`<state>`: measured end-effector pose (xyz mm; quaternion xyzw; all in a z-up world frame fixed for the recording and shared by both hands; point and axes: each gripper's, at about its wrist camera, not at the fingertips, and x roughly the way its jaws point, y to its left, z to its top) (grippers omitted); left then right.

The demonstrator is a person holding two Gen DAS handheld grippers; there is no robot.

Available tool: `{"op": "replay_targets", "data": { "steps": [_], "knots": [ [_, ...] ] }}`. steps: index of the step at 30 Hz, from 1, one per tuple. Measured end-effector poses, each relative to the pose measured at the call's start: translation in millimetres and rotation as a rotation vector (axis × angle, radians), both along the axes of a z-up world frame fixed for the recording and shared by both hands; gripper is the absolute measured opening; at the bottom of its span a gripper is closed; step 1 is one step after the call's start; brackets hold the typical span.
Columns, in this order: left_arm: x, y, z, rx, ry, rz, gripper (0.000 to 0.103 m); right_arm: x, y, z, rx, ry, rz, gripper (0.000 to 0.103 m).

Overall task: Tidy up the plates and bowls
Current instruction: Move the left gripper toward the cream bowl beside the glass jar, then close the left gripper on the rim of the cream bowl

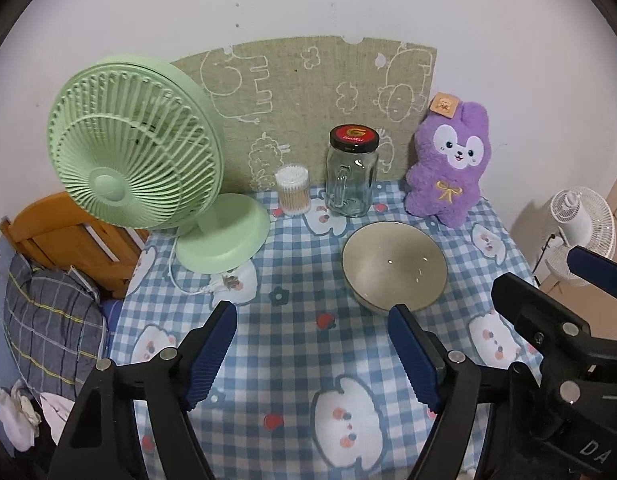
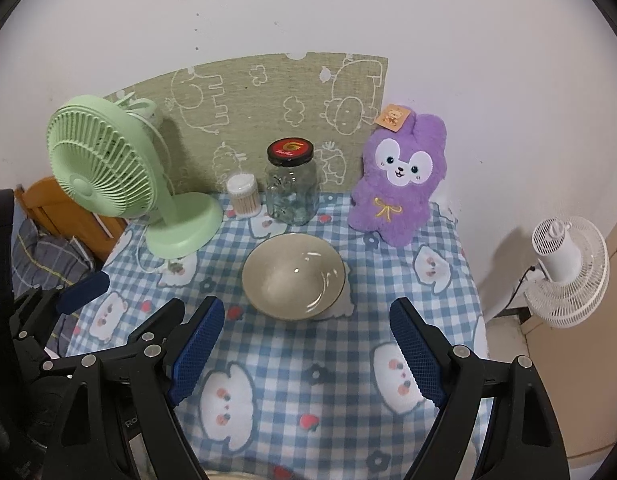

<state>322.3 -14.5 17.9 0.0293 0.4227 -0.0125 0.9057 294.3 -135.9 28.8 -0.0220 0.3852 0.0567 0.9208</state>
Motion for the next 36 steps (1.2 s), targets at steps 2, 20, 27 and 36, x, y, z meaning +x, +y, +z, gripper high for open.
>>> {"op": "replay_targets", "data": {
  "steps": [2,20,27,36],
  "knots": [
    [9,-3,-7,0.002,0.017,0.0,0.08,9,-2,-7,-0.006,0.006,0.003,0.087],
    [68,-18,-58,0.029,0.081,0.045,0.053,66,-18,-53,0.002,-0.007,0.019,0.074],
    [86,-23,-83,0.03,0.104,0.057,0.047,83,-25,-81,0.041,0.019,0.008,0.069],
    [93,-27,-96,0.02,0.104,0.063,0.041,95,-40,-119,0.099,0.065,-0.032,0.055]
  ]
}}
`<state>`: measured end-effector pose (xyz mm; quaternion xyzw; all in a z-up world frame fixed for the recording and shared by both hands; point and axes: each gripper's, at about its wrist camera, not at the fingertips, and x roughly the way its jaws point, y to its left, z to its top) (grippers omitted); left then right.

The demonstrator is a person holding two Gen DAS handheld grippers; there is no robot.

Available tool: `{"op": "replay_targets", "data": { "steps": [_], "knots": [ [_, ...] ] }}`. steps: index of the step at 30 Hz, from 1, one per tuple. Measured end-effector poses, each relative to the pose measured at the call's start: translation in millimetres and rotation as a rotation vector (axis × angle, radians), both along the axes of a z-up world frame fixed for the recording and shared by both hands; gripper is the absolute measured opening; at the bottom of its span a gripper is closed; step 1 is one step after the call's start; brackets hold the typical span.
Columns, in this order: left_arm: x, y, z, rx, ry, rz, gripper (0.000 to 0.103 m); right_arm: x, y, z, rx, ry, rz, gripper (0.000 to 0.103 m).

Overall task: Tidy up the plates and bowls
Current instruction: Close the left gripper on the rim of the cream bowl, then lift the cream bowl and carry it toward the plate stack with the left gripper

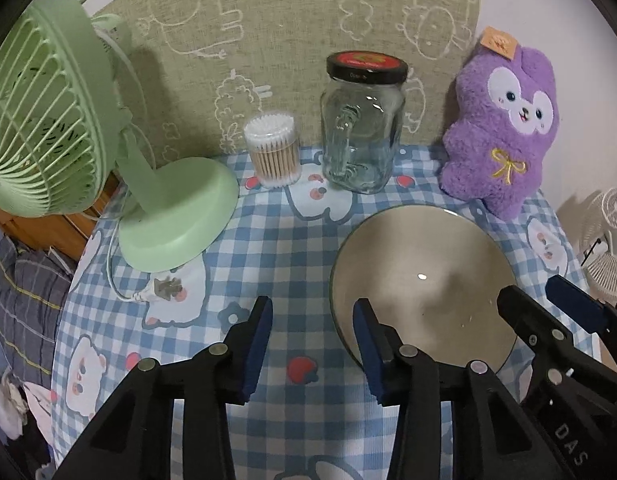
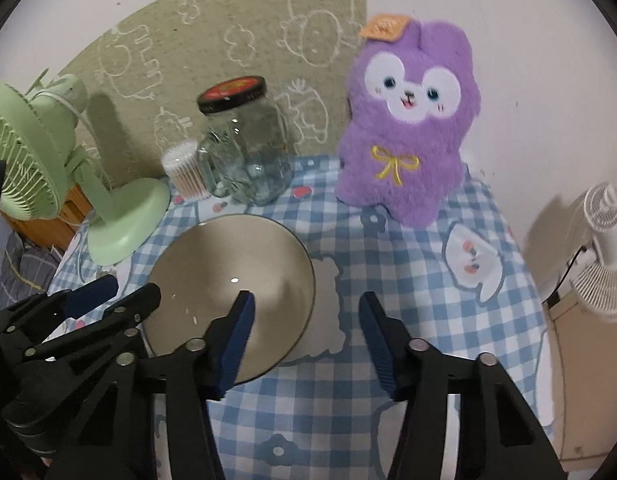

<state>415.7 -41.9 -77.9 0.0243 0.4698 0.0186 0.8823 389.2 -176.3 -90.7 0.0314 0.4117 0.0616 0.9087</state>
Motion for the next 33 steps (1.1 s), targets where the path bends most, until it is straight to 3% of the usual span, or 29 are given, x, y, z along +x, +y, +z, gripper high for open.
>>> {"op": "replay_targets", "data": {
  "steps": [7,9,12,16,26,33],
  "knots": [
    [4,-5,-14,0.018,0.01,-0.007,0.036,5,0,-10,0.011,0.005,0.005,0.046],
    [4,-8,-14,0.023,0.004,-0.021,0.031,7,1,-14,0.006,0.009,0.003,0.035],
    [5,-11,-15,0.01,0.013,-0.045,0.024,9,2,-18,0.008,0.017,0.012,0.03],
    [5,-15,-15,0.001,0.014,-0.049,0.015,10,5,-18,0.025,0.012,0.031,0.015],
    [0,-18,-12,0.032,0.032,-0.05,0.013,5,3,-16,0.026,0.023,0.016,0.013],
    [-15,-16,-8,0.012,0.058,-0.042,0.013,-12,4,-11,0.014,0.029,0.019,0.012]
  ]
}}
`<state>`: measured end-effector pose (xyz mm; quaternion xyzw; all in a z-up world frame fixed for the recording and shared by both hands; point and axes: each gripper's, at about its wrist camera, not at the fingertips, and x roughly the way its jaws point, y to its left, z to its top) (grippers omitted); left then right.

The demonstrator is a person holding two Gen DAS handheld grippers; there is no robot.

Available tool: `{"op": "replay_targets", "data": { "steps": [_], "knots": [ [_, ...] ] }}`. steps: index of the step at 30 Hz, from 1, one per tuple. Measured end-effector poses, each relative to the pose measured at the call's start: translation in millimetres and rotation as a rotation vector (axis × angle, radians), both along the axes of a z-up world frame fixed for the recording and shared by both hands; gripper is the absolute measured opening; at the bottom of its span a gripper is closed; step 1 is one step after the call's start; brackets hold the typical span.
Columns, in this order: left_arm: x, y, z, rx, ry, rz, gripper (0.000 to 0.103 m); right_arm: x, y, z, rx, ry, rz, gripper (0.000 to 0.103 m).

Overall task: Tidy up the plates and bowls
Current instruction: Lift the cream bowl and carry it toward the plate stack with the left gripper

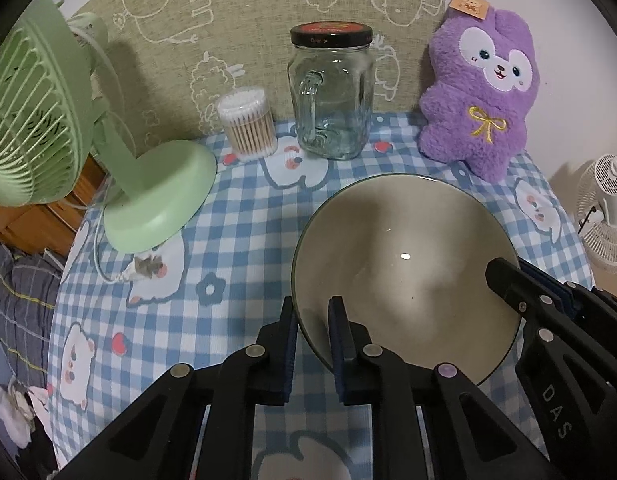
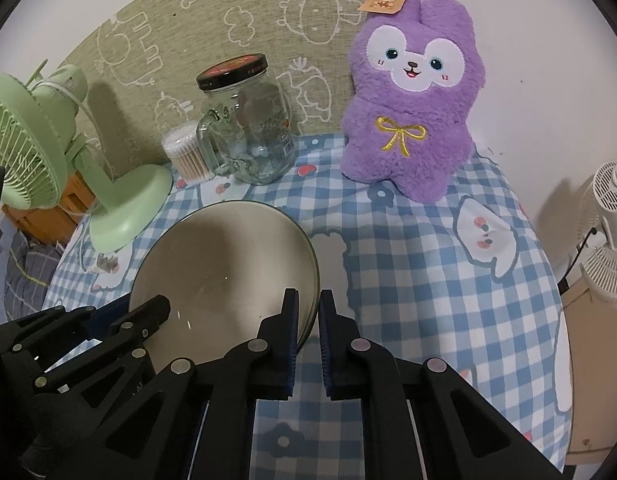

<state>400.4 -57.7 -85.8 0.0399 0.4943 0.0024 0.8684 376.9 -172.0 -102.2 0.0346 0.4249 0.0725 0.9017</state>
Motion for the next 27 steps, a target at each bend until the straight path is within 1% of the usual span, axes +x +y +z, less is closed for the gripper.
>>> {"op": "replay_targets", "data": {
  "steps": [9,13,17,24,27],
  "knots": [
    [-30,5,8,0.007,0.0,0.011,0.013,-31,10,12,-0.014,-0.021,0.019,0.012],
    [-43,10,13,-0.019,0.008,0.019,0.013,-47,15,18,-0.031,-0.037,0.028,0.012],
    [-58,11,20,-0.01,-0.014,0.019,0.013,-60,16,24,-0.026,-0.043,0.031,0.012],
    [-79,15,32,-0.013,-0.029,0.017,0.013,-83,21,36,-0.031,-0.056,0.034,0.012],
    [-88,18,36,-0.028,-0.029,0.026,0.012,-92,22,38,-0.031,-0.051,0.038,0.012]
  ]
}}
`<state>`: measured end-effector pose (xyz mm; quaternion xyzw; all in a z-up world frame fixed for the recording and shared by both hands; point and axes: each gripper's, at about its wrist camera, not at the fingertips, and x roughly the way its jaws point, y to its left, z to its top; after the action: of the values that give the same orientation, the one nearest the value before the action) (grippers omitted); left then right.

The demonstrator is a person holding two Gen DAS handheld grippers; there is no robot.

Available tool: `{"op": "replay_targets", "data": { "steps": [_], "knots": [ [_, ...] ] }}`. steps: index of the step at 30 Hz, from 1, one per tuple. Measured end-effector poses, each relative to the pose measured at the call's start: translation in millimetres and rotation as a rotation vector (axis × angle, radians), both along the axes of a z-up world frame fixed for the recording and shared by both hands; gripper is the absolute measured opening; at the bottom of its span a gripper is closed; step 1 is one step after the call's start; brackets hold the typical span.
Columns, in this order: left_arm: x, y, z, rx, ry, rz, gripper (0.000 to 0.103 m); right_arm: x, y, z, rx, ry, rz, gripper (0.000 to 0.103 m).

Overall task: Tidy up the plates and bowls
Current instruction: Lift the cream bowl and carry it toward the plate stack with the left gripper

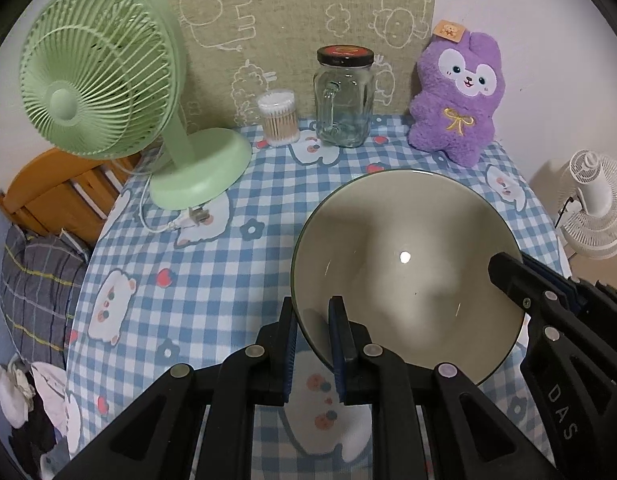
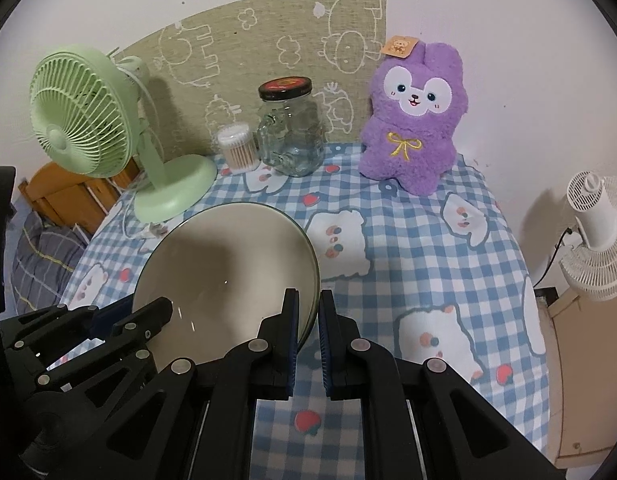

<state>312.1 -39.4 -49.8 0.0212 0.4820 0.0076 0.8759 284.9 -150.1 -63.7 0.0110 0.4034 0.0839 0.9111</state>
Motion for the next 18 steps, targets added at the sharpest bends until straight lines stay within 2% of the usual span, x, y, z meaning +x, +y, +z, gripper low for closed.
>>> {"op": "replay_targets", "data": {
  "steps": [18],
  "knots": [
    [-61,14,29,-0.005,-0.056,0.009,0.012,-61,18,29,-0.017,-0.045,0.019,0.012]
  ]
}}
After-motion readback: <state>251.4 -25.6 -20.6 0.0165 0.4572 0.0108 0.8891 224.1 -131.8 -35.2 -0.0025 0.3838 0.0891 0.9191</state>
